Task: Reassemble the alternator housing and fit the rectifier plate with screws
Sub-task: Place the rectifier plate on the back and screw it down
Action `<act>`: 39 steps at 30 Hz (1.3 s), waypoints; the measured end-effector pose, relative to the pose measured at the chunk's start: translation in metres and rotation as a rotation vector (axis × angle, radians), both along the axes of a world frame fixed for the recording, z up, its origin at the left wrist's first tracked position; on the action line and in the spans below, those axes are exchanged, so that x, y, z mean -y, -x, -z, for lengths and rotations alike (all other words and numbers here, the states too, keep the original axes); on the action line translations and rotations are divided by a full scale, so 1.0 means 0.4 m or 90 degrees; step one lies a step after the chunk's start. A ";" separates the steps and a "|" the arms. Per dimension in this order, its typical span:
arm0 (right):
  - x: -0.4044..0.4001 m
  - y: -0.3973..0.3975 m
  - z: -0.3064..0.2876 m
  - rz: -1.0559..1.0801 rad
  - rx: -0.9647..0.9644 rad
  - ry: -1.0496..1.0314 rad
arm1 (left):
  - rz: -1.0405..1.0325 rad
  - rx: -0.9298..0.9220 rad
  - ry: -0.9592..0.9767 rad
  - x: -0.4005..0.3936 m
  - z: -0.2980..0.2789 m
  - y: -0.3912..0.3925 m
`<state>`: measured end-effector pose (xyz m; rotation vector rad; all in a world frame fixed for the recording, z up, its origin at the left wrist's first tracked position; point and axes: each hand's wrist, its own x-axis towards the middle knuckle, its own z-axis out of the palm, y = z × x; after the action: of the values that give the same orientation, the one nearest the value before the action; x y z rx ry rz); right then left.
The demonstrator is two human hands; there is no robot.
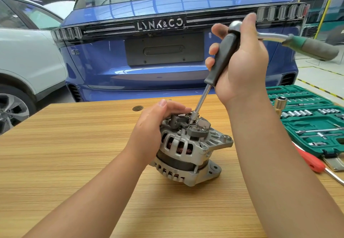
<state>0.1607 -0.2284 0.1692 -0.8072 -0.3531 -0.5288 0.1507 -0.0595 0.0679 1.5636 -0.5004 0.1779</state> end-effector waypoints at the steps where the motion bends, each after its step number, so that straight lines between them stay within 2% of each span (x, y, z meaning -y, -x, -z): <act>1: 0.003 0.000 -0.001 0.003 0.001 -0.008 | -0.004 0.004 0.001 0.000 0.001 0.000; 10: 0.006 0.001 0.000 0.017 -0.009 -0.029 | -0.013 0.029 -0.032 -0.001 0.000 -0.002; 30: 0.007 0.004 0.003 0.034 -0.023 -0.044 | -0.061 0.060 0.013 -0.001 0.012 -0.002; 35: 0.008 0.004 0.003 0.027 -0.030 -0.049 | -0.111 0.079 0.126 -0.004 0.024 -0.003; 39: 0.007 0.001 0.002 0.024 -0.040 -0.057 | -0.168 0.006 0.238 0.004 0.020 -0.013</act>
<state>0.1602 -0.2314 0.1682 -0.7430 -0.2546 -0.5489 0.1558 -0.0612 0.0600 1.2562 -0.2478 0.4544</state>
